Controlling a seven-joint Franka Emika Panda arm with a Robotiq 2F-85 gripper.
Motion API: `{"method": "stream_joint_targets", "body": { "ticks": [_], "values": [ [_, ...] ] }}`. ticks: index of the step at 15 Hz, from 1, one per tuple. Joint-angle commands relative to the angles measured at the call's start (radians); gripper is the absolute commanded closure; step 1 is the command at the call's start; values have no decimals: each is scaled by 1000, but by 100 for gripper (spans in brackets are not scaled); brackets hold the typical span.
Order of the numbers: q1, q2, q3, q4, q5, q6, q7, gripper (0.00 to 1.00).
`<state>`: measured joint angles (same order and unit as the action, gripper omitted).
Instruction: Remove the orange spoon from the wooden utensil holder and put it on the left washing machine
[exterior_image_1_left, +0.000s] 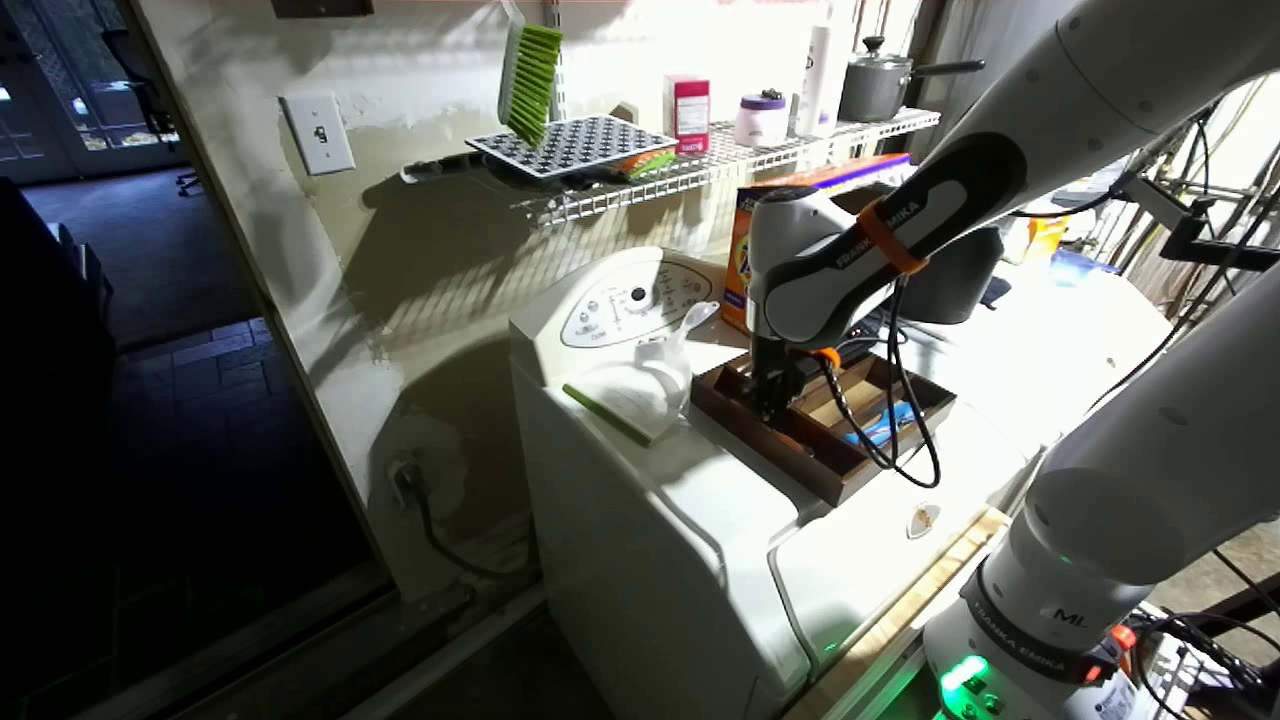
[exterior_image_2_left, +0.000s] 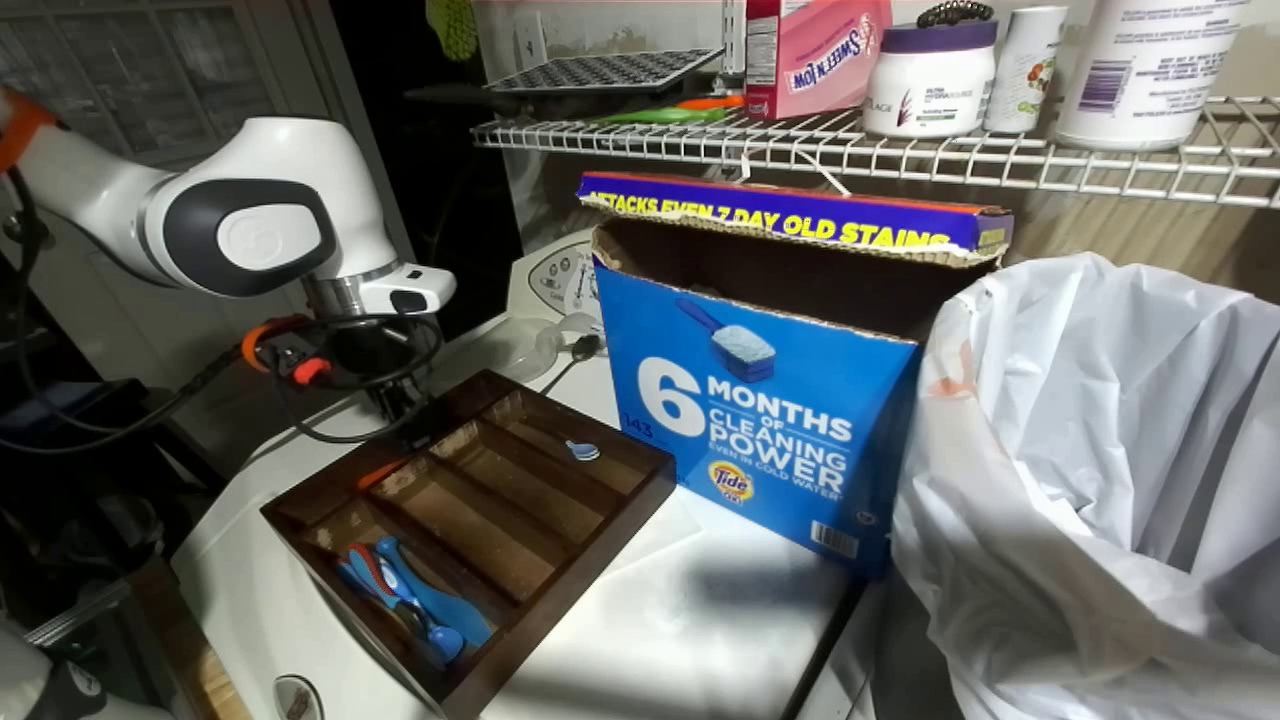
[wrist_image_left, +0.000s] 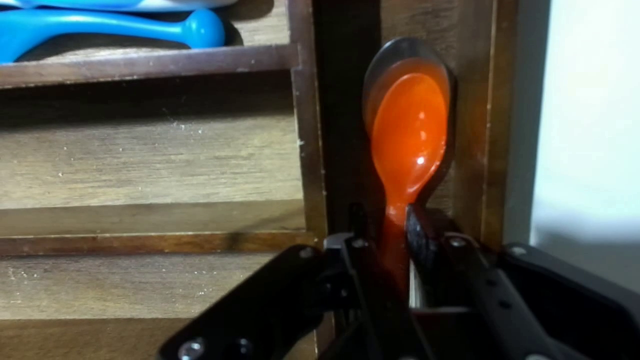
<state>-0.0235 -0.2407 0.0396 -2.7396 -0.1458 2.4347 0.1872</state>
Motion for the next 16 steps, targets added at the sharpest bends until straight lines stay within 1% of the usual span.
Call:
{"method": "stream_joint_targets", "body": {
  "ticks": [1,4,5,6,8,9,10,12,14,16],
  "values": [
    [-4,5,-1,14,3,0,-6,74],
    [-3,7,-1,16,5,2,-6,71],
    [-4,9,0,17,4,3,-3,72],
    [-4,11,0,18,5,3,-2,70],
    [-2,15,0,20,7,4,-3,71],
    [-2,17,1,21,9,5,-3,74],
    [-2,18,1,22,7,7,-1,71],
    [-1,22,2,25,8,7,-1,72],
    [-1,27,2,27,10,7,0,74],
    [2,32,4,30,11,7,0,74]
  ]
}}
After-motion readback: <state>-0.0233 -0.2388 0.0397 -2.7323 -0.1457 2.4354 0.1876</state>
